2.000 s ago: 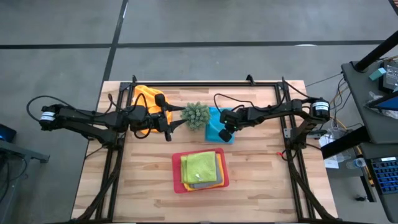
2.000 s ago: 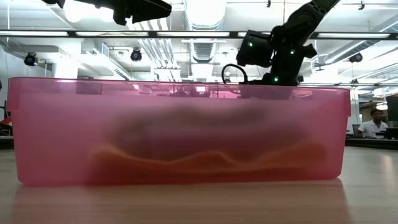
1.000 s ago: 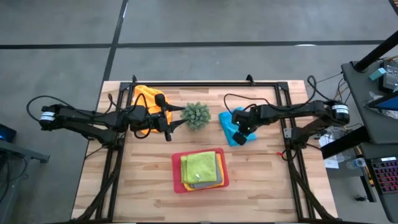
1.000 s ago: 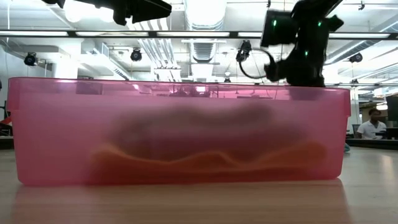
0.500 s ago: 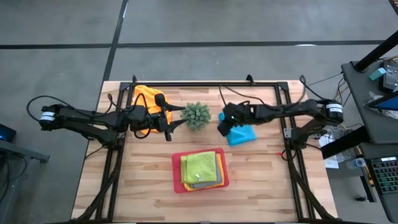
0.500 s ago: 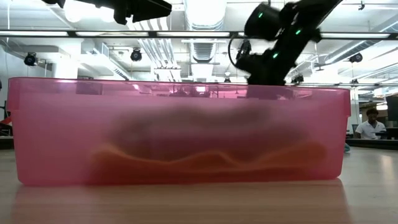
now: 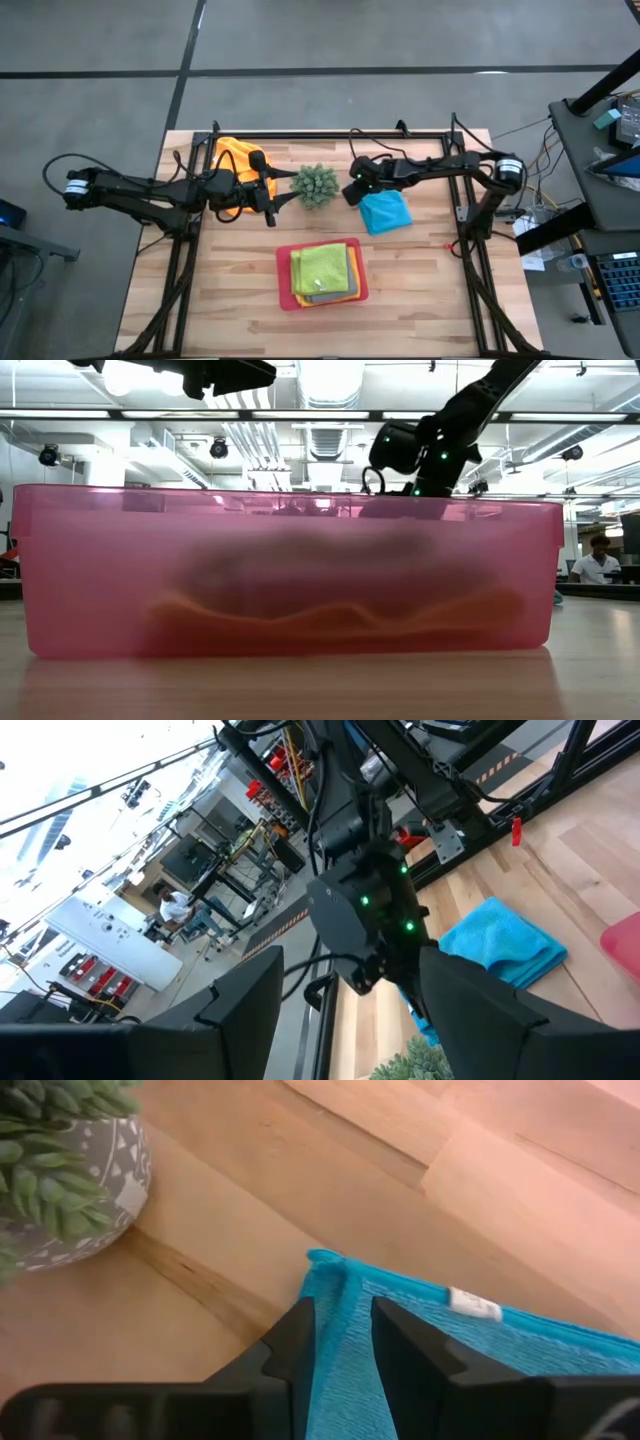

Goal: Fold microfiber towels
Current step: Fold the blue microfiber cloth

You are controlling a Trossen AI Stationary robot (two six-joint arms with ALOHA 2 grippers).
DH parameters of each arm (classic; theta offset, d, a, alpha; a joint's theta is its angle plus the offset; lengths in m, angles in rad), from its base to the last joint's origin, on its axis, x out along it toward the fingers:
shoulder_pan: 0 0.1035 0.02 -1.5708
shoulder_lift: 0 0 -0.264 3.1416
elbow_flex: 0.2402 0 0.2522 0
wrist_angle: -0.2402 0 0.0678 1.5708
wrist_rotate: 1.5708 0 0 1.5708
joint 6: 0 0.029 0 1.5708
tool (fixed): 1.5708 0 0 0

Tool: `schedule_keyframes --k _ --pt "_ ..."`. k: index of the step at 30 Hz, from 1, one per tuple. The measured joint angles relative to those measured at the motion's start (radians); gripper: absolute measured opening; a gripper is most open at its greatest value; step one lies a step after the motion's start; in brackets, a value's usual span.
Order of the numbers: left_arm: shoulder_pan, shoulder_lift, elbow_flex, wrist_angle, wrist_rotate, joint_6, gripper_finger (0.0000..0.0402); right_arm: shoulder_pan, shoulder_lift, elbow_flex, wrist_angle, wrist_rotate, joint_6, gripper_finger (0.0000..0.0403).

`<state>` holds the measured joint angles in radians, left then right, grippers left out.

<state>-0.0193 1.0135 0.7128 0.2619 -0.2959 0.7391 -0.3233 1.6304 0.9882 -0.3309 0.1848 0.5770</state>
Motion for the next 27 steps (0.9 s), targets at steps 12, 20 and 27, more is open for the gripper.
schedule_keyframes --k 12,20,27 --pt "0.000 0.000 0.000 -0.001 0.000 0.000 0.0219 0.000 0.040 0.021 -0.008 0.053 -0.013 0.0085" --pt "0.000 0.000 0.000 -0.001 0.000 0.000 0.0219 0.000 0.040 0.021 -0.009 0.053 -0.027 0.0054" --pt "0.000 0.000 0.000 -0.001 0.000 0.000 0.0219 0.000 0.040 0.020 -0.009 0.052 -0.072 0.0011"
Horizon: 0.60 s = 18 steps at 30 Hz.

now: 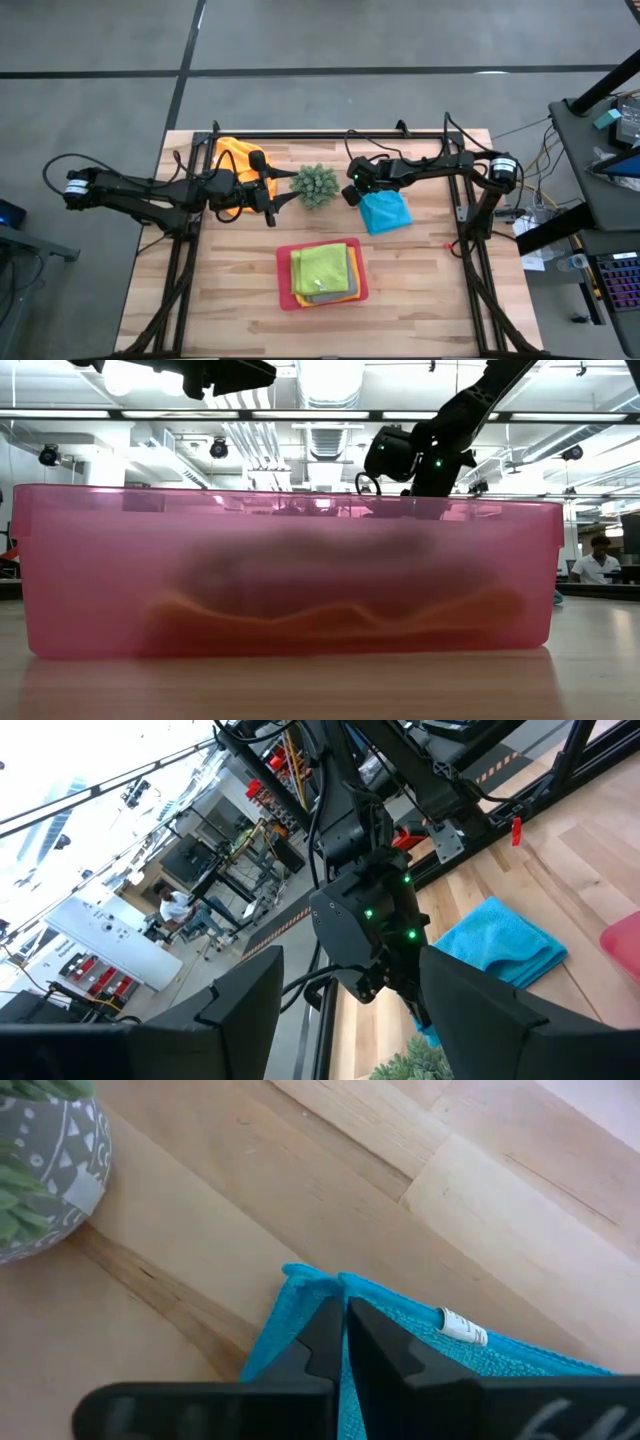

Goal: Fold microfiber towels
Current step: Fold the blue microfiber cloth

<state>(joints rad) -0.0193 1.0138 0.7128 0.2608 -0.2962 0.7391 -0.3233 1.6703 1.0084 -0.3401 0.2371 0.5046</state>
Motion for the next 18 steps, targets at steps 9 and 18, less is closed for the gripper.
schedule_keyframes --k 9,18 --pt "0.000 0.000 0.000 0.000 0.000 0.000 0.0219 0.006 -0.009 0.000 0.000 0.000 0.000 0.0009" --pt "0.000 0.000 0.000 0.000 0.000 0.000 0.0219 0.020 -0.061 0.000 0.019 0.002 0.027 0.0009"
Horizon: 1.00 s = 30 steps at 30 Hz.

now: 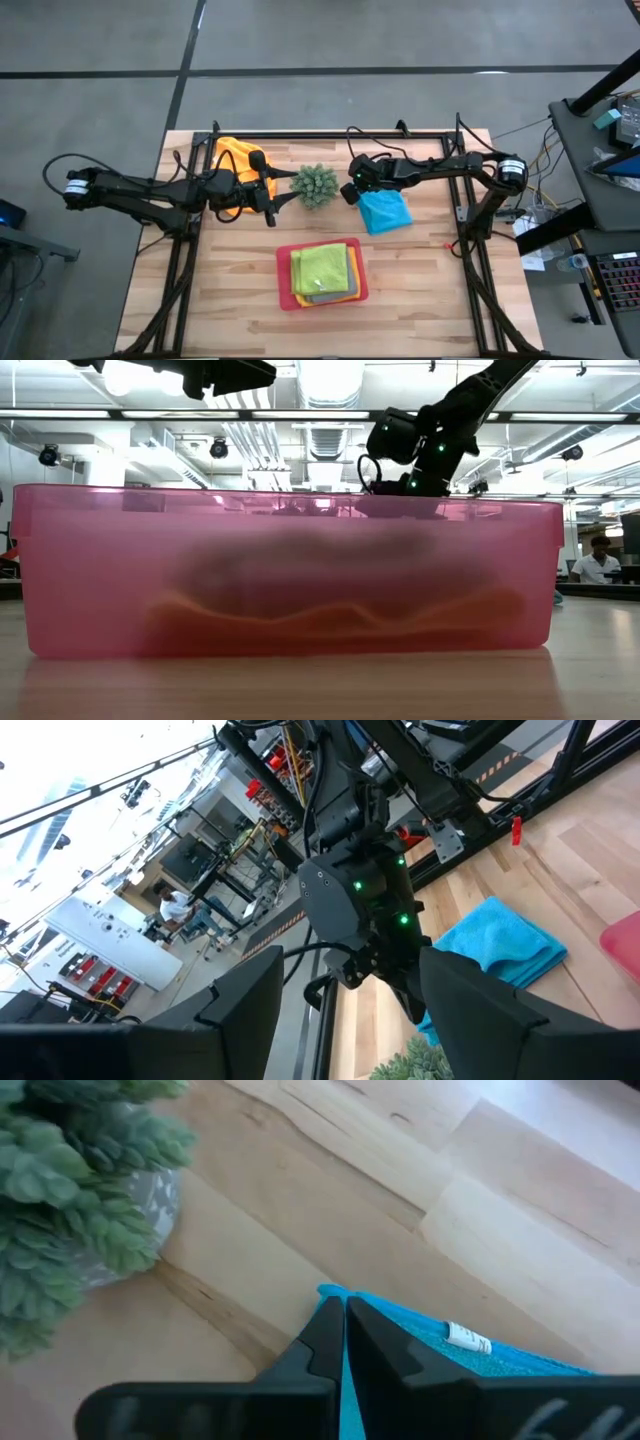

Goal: Fold microfiber towels
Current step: Fold the blue microfiber cloth

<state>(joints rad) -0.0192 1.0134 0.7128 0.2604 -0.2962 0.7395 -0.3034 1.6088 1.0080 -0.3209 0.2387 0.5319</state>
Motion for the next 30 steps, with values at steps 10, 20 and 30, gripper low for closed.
schedule_keyframes --k 10,20,30 --pt "0.000 0.000 0.000 0.000 0.000 0.000 0.0219 0.002 0.033 0.000 -0.005 0.006 0.100 0.0017" --pt "0.000 0.000 0.000 0.000 0.000 0.000 0.0219 0.002 0.038 0.000 -0.012 0.079 0.128 0.0108" --pt "0.000 0.000 0.000 0.000 0.000 0.000 0.0219 0.002 0.079 0.000 -0.014 0.077 0.126 0.0160"
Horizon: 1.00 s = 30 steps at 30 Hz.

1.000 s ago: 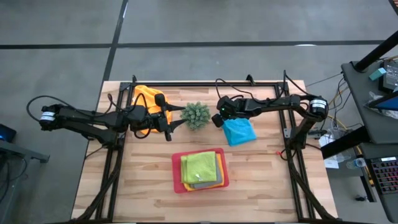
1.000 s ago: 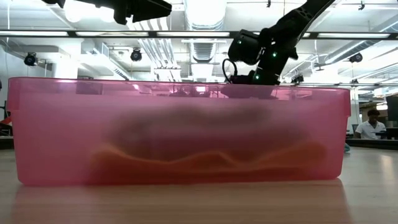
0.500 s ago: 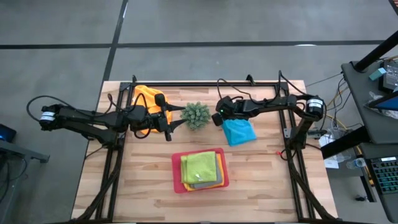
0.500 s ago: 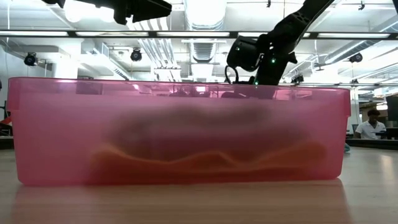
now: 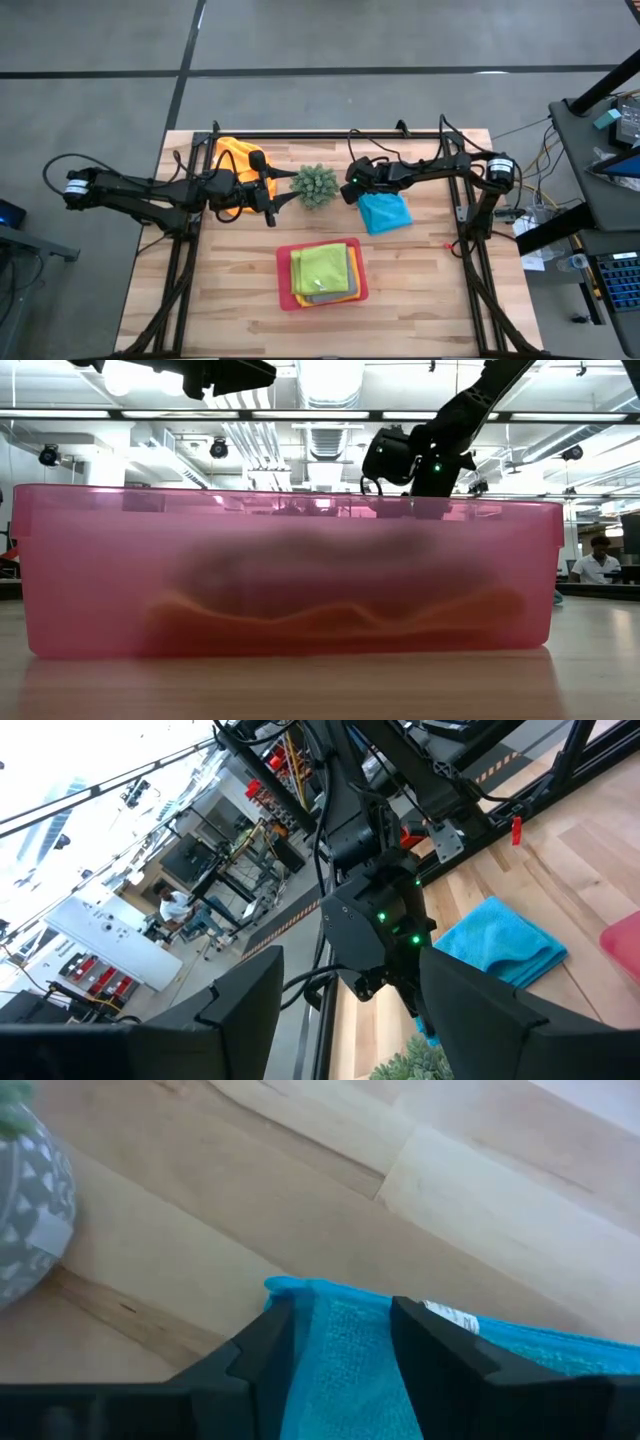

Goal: Fold microfiber towels
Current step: Fold the blue microfiber cloth

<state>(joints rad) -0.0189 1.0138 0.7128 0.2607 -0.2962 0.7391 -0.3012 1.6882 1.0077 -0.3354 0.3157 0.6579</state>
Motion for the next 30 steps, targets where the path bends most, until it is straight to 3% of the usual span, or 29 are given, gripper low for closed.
schedule_keyframes --k 6,16,30 --pt "0.000 0.000 0.000 0.000 0.000 0.000 0.0219 0.000 0.001 0.000 0.001 0.000 0.004 0.0139" --pt "0.000 0.000 0.000 0.000 0.000 0.000 0.0219 0.000 0.001 0.000 0.000 0.000 -0.030 0.0017" --pt "0.000 0.000 0.000 0.000 0.000 0.000 0.0219 0.009 -0.064 0.000 0.004 0.001 -0.032 0.0009"
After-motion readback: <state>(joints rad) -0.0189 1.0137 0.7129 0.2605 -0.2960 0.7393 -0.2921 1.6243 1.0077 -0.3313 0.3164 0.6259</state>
